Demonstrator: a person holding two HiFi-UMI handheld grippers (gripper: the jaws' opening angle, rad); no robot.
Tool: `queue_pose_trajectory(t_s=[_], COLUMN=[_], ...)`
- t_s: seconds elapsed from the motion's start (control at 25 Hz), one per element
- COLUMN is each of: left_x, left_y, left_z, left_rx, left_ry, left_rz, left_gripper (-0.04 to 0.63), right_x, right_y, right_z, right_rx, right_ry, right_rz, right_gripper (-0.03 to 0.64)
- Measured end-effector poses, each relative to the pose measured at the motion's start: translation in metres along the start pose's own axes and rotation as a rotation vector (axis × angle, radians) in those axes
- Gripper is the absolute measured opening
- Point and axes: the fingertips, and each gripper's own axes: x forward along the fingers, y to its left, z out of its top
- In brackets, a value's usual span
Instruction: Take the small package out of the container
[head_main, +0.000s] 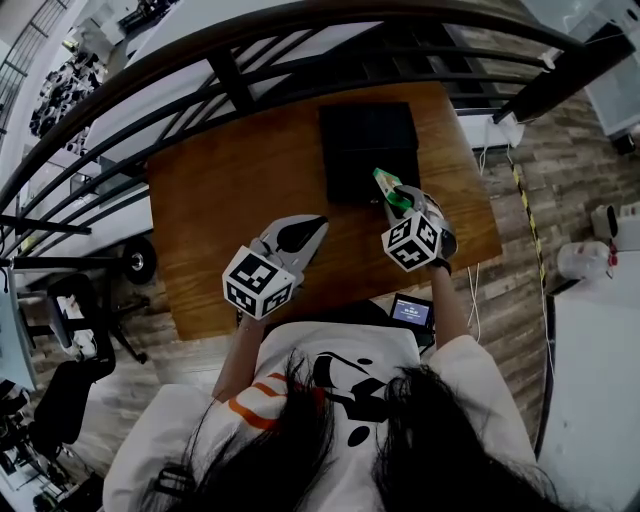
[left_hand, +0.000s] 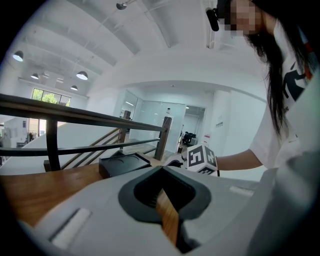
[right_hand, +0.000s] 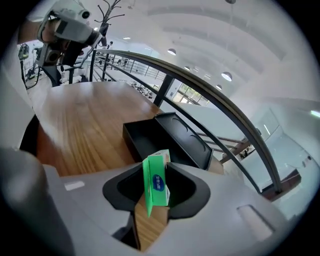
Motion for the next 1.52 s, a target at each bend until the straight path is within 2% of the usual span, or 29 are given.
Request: queue_pose_trajectory(t_s=[0.4,0.76,1.28,1.52], left_x=[-0.021,-0.043,-0.094,-0.108], left_y=[-0.011,-0.024,-0.043,-0.048], left_z=[-0.007,-0.014,-0.042,-0.063], left_rx=[0.010,0.025,0.062,0.044], left_ry=[-0.001,0.004,0.042,0.065], left_rz=[-0.018,-0.058,-0.176,-0.202], left_gripper=[0.000,0.000,0.000,0.000], right_x=[-0.049,-0.093,-0.137,-0.152], right_y=[0.022,0.062,0.146,0.175], right_z=[0.023,0.038,0.045,0.038], right_rx=[0.099,0.192,0.347,0.386], right_ry=[-0.059,-0.089,-0.076,-0.055], right_rz=[-0.023,-0.048,-0.100,-0.109], right_gripper=[0.126,0.124,0.124,0.123])
